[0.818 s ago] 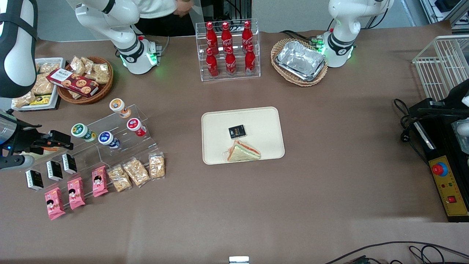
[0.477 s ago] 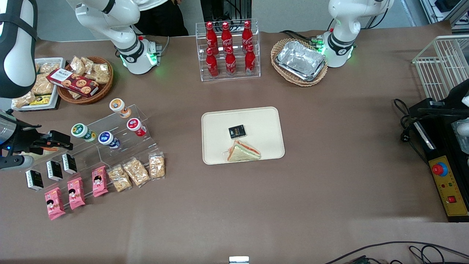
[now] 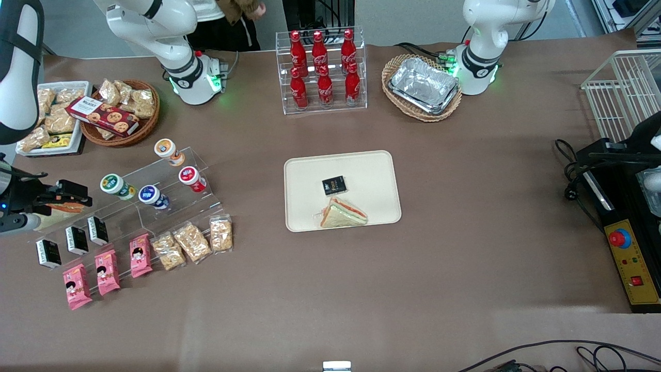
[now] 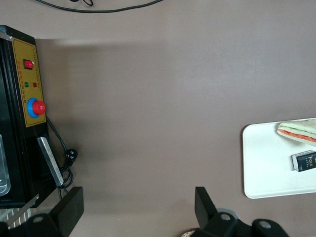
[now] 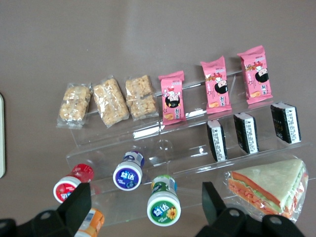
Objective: Place green gum on tray
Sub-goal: 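Move the right gripper toward the gum bottles on the acrylic rack, then lower the right gripper onto the green-labelled gum bottle and close it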
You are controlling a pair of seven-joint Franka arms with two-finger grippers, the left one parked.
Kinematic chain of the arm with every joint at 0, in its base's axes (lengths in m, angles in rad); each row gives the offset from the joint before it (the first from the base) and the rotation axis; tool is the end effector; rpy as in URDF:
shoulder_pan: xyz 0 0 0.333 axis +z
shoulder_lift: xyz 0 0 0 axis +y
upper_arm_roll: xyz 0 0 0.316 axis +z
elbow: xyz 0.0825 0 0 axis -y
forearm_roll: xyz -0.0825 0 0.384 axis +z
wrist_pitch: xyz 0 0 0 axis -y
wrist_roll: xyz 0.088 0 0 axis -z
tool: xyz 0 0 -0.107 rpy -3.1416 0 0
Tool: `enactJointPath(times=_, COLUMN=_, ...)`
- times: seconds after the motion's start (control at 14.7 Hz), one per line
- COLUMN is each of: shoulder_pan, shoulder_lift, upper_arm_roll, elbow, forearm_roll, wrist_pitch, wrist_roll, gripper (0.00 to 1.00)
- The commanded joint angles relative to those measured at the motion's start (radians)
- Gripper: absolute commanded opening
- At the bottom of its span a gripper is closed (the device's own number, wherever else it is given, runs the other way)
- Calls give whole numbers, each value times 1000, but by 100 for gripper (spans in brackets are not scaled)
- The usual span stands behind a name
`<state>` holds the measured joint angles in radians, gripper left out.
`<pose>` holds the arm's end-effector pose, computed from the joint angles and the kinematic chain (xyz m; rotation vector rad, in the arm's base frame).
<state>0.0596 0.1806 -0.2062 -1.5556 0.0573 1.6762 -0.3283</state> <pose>0.6066 -0.0743 0.5372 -3.0960 -0.2736 0.0775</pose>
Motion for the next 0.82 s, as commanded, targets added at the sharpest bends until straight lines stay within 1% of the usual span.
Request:
enactJointPath(times=0.0, shoulder_pan=3, shoulder_lift=-177, upper_arm_roll=-21, elbow=-269, forearm_roll=16, wrist_pitch=150, wrist_roll=-102, gripper=100)
enactJointPath(times=0.2, shoulder_pan=3, shoulder_lift=-271, upper_arm_roll=-47, elbow=-443, forearm_roll=15, wrist_pitch=250, wrist_roll=-129, gripper=100)
enactJointPath(times=0.48, shoulder_pan=2, shoulder_lift=-299, upper_arm_roll=-52, elbow=-527, forearm_roll=6, wrist_pitch=316, wrist_roll=-196, gripper=100)
enactJointPath(times=0.61, shoulder_pan=2, shoulder_lift=-312, upper_arm_roll=-61, elbow=-575, forearm_roll=2, wrist_pitch=352, wrist_roll=-199, gripper=100)
enactJointPath(times=0.75, shoulder_pan=2, shoulder_lift=-322, upper_arm_roll=-61, elbow=-596, forearm_roll=-33, wrist_pitch=365, wrist_roll=-198, gripper=100)
